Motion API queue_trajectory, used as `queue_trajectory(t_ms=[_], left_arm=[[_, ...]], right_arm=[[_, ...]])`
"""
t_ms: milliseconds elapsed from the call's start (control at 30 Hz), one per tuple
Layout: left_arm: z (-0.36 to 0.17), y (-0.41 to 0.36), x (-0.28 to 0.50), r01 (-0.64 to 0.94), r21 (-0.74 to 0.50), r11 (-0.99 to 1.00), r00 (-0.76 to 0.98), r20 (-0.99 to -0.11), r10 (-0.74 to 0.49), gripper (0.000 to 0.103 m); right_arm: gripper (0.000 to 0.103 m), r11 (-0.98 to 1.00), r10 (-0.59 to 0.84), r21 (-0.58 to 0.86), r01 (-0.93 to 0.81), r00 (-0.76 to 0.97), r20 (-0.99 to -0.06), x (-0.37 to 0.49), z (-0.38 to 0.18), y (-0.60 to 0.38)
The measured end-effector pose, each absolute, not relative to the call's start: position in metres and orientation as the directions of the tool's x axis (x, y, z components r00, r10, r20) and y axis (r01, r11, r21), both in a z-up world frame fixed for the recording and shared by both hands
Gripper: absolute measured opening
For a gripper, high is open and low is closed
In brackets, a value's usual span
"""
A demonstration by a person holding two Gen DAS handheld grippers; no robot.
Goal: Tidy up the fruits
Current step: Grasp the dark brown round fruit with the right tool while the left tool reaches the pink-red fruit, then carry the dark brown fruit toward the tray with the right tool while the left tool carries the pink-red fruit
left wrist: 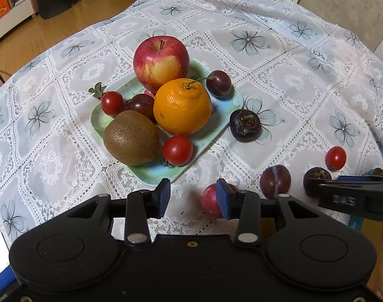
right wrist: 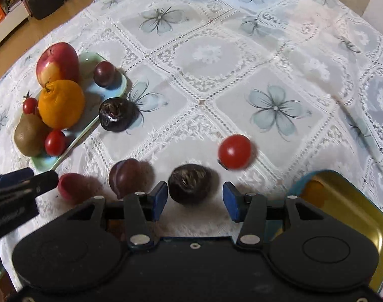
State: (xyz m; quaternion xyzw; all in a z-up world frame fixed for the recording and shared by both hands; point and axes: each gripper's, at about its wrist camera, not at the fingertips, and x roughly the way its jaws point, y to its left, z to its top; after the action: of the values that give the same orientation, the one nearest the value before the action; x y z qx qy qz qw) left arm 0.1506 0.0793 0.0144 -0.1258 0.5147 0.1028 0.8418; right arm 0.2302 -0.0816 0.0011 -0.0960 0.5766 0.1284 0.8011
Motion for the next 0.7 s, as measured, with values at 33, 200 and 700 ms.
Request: queue_trajectory(t_ms=[33,200,700], left_arm=[[0.014,0.080,0.151,-0.300,-0.112,0.947,0.452,-0.891,0.037,0.050],[0.015,0.075,0.151,-0.257,-0.122,0.959,0.463,-0.886,0.011,0.050],[-0.003,0.044,0.160,-0.162,-0.071,0.984,0.451,-0.893,0.010,0.061]], right_arm=[[0.052,0.950,0.082,-0.018,-0.313,0.302,-0.950,0.233,-0.002,-0.078],[0.053,0.950,0.038,-0.059,-0.308,0.301,-0.953,0.238,-0.019,-0.069],[0.044,0.962,0.080,-0.016,-0.272,0.338,-0.938,0.217,0.009,-0.095]])
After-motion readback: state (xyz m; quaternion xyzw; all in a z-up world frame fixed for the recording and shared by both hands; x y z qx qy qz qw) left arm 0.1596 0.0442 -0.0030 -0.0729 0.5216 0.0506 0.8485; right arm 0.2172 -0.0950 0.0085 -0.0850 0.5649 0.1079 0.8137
